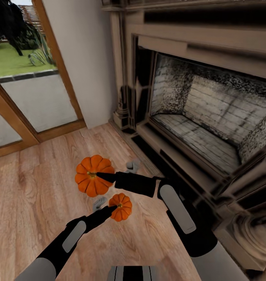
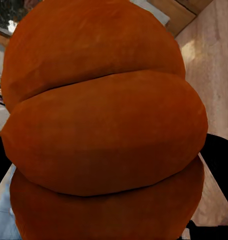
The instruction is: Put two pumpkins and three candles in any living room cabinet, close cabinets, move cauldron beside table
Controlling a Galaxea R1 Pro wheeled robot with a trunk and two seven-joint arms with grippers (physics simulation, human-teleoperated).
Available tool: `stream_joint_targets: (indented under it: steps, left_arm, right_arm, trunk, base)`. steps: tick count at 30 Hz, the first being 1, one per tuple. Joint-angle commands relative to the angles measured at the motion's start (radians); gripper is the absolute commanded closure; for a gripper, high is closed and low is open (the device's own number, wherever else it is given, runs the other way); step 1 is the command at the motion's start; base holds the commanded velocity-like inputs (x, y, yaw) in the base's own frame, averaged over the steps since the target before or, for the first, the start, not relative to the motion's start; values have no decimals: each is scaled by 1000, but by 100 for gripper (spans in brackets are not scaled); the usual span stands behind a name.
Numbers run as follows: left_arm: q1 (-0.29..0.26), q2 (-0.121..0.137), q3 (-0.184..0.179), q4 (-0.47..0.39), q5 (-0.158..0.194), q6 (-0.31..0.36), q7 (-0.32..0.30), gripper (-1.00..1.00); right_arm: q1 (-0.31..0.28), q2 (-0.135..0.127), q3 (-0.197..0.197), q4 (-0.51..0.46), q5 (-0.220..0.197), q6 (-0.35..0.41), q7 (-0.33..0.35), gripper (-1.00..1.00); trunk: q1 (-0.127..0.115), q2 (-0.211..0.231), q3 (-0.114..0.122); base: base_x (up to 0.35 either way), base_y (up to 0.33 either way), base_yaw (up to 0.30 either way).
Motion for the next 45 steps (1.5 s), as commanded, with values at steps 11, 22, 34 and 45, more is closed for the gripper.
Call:
stream_joint_targets:
  steps: [11, 22, 34, 45]
  left_arm:
    - [-1, 1, -4, 0, 7, 1, -1, 100]
    - [-1, 2, -4, -6, 7, 1, -1, 100]
    - [1, 9, -3, -3, 8, 2, -45, 100]
    - [4, 57, -2, 10, 20, 1, -92, 100]
  right_arm:
    - [-1, 1, 4, 0, -6, 5, -26, 100]
    - [-1, 1, 4, 0, -5, 4, -20, 100]
    - [-1, 0, 63, -3, -5, 2, -24, 100]
    - [-1, 0, 96, -3, -4, 1, -23, 100]
  trunk:
    - [-1, 0, 7]
    - [-1, 0, 8]
    - [-6, 2, 55]
    - [-11, 5, 97]
  base:
    - [-209, 47, 242]
    - [-8, 1, 77]
    - [0, 0, 0]
    - [0, 0, 0]
